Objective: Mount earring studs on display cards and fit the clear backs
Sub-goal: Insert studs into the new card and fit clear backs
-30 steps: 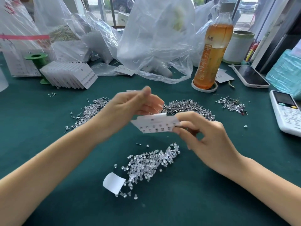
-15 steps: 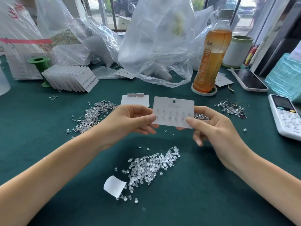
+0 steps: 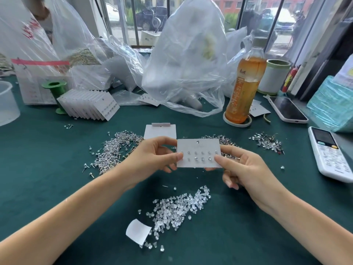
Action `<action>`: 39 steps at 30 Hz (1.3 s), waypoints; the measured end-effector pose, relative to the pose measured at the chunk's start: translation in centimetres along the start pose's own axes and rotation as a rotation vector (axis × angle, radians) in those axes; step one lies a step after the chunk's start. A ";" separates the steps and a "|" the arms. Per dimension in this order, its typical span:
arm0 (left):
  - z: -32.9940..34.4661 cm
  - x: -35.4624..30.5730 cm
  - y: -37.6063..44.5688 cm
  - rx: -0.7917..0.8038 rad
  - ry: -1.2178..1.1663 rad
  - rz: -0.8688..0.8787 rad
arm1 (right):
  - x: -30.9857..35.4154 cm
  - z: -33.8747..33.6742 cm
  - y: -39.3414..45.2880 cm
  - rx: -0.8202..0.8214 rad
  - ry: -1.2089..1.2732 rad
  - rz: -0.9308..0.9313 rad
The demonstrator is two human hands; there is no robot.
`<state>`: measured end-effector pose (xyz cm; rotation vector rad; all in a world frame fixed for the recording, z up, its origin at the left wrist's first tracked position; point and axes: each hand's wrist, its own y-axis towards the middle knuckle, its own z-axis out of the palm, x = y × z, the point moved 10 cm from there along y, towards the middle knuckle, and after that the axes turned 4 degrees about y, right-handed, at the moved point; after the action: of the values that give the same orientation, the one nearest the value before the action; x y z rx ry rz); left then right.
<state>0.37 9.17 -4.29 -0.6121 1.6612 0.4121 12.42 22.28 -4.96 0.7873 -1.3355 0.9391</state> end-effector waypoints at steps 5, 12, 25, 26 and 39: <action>-0.7 -0.1 0.1 -0.018 -0.034 -0.009 | 0.3 0.3 0.8 -0.009 -0.018 0.046; -2.0 -0.3 0.4 -0.030 -0.046 -0.025 | 1.0 0.6 2.3 -0.016 -0.174 0.090; -6.2 0.0 1.6 -0.135 0.018 -0.049 | 1.8 3.2 6.9 0.044 -0.338 0.168; -6.4 0.3 1.6 -0.136 0.026 -0.064 | 1.9 3.4 7.2 0.055 -0.370 0.168; -8.0 0.5 1.4 -0.290 0.608 -0.010 | 1.0 4.9 8.4 0.181 -0.824 0.184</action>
<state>-6.90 5.54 -3.41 -1.0343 2.1914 0.4951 2.74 21.63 -3.97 1.2879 -2.0770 0.9193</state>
